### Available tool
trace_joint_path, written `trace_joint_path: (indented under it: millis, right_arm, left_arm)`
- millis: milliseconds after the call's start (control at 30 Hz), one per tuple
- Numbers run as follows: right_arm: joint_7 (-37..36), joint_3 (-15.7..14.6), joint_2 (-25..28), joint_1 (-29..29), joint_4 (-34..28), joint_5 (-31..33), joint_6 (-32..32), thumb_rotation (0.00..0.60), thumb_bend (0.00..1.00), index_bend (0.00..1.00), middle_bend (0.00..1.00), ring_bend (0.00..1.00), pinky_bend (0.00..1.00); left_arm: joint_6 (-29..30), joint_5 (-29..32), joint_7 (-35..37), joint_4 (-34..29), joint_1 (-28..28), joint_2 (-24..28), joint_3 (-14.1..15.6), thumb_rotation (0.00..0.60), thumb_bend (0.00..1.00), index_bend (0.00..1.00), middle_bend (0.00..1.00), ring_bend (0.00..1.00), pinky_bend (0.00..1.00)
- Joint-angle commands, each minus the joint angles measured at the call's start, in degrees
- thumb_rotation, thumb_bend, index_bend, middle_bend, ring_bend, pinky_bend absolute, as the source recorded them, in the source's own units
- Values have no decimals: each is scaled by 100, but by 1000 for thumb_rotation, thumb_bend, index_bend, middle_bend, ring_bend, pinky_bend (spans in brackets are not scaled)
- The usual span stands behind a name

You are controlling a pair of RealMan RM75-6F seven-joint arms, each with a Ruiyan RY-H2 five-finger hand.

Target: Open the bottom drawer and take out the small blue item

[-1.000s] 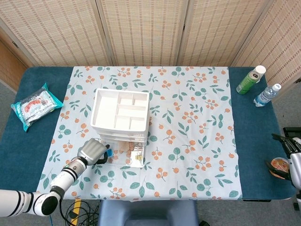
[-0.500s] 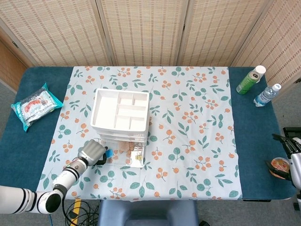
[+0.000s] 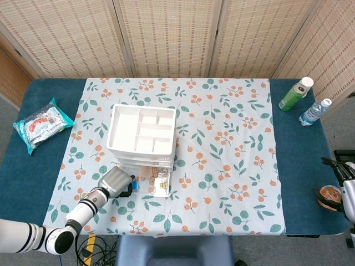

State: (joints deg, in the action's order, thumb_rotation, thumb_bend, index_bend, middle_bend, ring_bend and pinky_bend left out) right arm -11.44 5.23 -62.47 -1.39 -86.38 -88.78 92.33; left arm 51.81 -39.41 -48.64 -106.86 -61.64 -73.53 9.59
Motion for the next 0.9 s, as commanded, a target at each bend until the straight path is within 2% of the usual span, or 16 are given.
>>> trace_joint_path:
  millis: [33, 300, 533, 900]
  right_arm:
    - [-3, 0, 0, -5, -1, -7, -2, 600, 213, 181, 287, 298, 358]
    - [-3, -5, -13, -18, -2, -42, 2, 600, 213, 181, 287, 298, 358]
    - [-4, -8, -6, 0, -9, -52, 39, 600, 214, 181, 287, 305, 358]
    - [-14, -11, 1, 17, -8, -36, 45, 600, 214, 181, 287, 305, 358]
  left_arm:
    - [33, -53, -5, -115, 21, 103, 58, 10, 708, 264, 985, 1000, 1000]
    - [220, -84, -322, -438, 37, 272, 315, 8, 708, 281, 985, 1000, 1000]
    - [327, -80, -468, -541, 29, 258, 350, 11, 708, 291, 984, 1000, 1000]
    - [350, 381, -837, -550, -141, 141, 412, 8, 708, 310, 984, 1000, 1000]
